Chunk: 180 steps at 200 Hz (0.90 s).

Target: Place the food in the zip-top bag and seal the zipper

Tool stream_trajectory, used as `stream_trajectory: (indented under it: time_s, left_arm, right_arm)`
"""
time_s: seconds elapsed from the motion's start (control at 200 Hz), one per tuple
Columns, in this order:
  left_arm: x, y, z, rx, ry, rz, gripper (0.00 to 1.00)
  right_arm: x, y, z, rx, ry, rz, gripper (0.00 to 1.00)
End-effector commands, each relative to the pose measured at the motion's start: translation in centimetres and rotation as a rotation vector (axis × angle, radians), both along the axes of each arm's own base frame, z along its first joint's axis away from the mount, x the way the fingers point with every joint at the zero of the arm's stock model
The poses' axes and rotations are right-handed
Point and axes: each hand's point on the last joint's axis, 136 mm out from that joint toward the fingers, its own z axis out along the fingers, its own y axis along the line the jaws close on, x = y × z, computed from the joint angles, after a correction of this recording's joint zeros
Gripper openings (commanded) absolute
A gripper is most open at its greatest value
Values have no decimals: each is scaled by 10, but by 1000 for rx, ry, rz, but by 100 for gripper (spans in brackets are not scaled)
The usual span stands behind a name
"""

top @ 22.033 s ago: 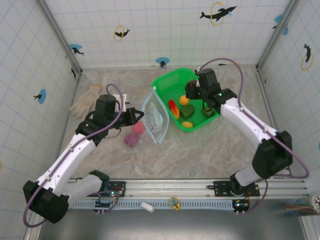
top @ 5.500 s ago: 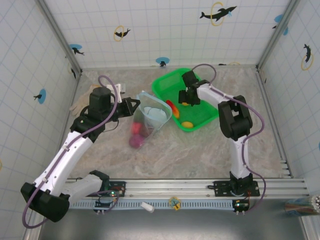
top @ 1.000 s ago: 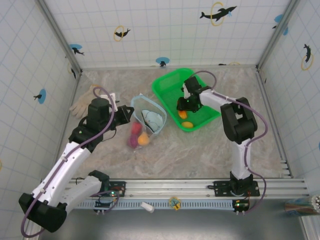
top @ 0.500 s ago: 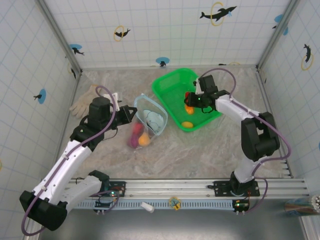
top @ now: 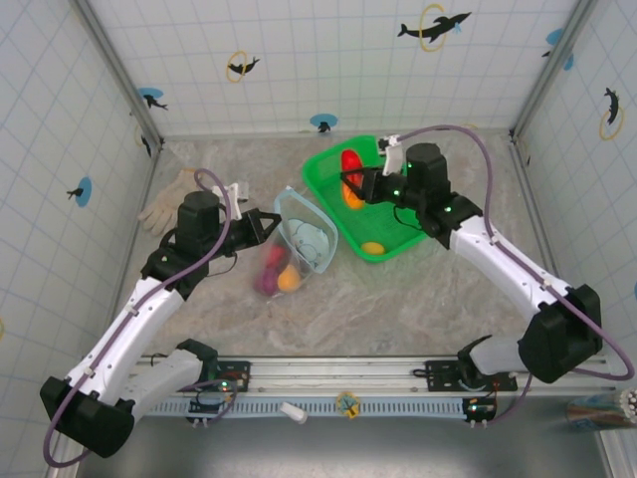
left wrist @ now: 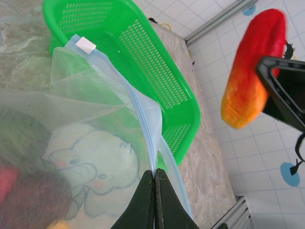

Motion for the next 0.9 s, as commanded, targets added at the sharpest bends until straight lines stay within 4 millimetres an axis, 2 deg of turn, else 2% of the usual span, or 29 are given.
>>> stream_trajectory:
  time_s: [0.0, 0.17, 0.43, 0.555, 0.721, 0.801, 0.896]
  left_arm:
    - [0, -3, 6, -26, -7, -15, 0]
    - [-1, -3, 6, -28, -4, -16, 0]
    - [-4, -1, 9, -29, -13, -15, 0]
    - [-5, -1, 14, -33, -25, -13, 0]
    - [-3, -2, 18, -40, -36, -16, 0]
    - [-3, -3, 20, -46, -40, -19, 0]
    - [-3, -3, 21, -48, -43, -21, 0]
  right_arm:
    - [-26, 32, 8, 9, -52, 132, 41]
    - [-48, 66, -17, -24, -13, 246, 41]
    - [-54, 97, -56, -110, 30, 324, 41]
    - [-57, 113, -77, -147, 105, 355, 42]
    - [-56, 131, -97, -194, 175, 316, 46]
    - [-43, 130, -109, -228, 204, 210, 46]
    - [-40, 131, -123, -241, 251, 154, 44]
